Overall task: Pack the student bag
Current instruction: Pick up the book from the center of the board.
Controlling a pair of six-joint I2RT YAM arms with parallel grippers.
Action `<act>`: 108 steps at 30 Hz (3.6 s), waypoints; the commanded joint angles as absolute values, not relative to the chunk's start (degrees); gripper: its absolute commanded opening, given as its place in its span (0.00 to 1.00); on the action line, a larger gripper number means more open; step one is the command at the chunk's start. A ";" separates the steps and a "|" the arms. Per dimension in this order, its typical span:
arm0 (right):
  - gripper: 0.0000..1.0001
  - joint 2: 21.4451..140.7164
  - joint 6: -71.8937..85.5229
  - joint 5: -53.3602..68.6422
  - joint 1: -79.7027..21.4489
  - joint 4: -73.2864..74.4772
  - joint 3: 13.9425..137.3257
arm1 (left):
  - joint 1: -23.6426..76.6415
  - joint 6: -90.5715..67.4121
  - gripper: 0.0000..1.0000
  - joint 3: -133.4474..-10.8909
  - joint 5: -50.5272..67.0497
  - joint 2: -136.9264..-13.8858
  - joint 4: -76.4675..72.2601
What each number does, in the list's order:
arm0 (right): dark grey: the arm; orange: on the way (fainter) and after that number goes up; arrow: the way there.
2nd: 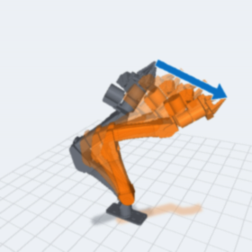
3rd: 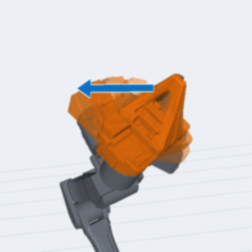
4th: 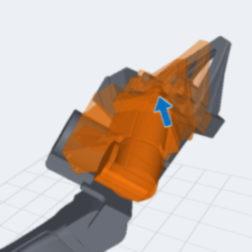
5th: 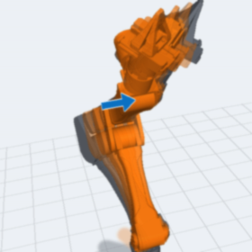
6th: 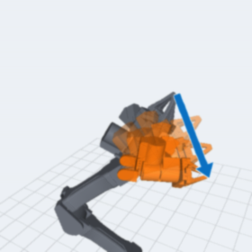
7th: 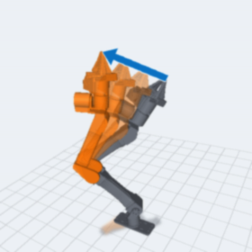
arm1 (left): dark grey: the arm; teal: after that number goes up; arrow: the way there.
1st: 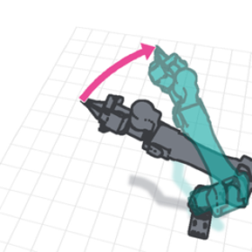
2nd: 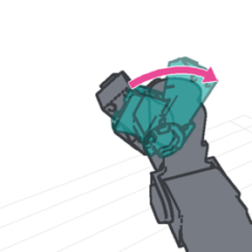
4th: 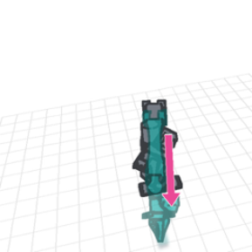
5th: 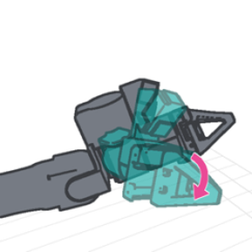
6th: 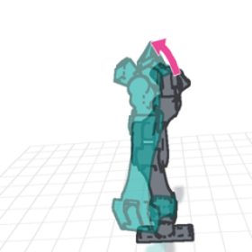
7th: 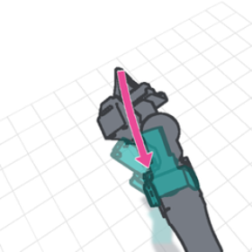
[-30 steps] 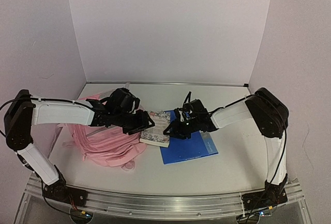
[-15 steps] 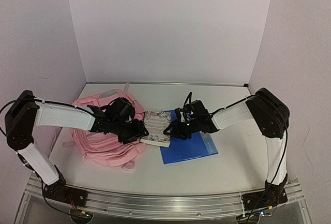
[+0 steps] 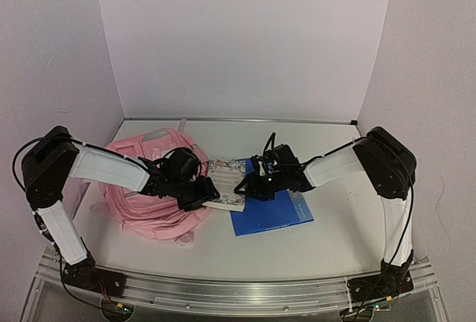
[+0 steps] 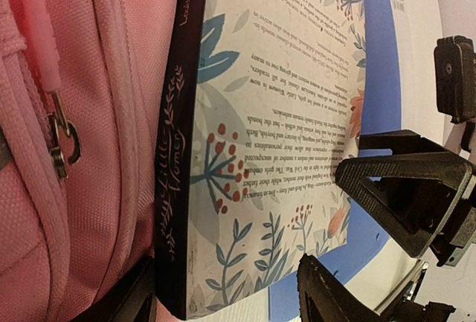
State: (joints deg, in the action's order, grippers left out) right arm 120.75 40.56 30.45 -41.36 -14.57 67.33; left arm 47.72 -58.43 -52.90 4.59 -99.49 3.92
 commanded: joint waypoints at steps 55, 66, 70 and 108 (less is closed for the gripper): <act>0.98 75.91 12.56 34.77 -35.53 11.75 59.15 | 46.52 -19.40 0.00 -61.83 43.39 -71.84 19.06; 0.98 75.19 11.44 53.38 -33.40 15.29 59.73 | 46.49 -14.75 0.00 -65.84 56.21 -71.81 24.60; 0.97 75.93 11.50 59.12 -33.40 15.65 60.26 | 46.51 -14.06 0.00 -66.96 59.31 -72.88 24.78; 0.00 73.75 28.82 33.40 -28.84 5.90 55.19 | 44.25 -4.02 0.80 -67.11 -7.54 -88.39 44.10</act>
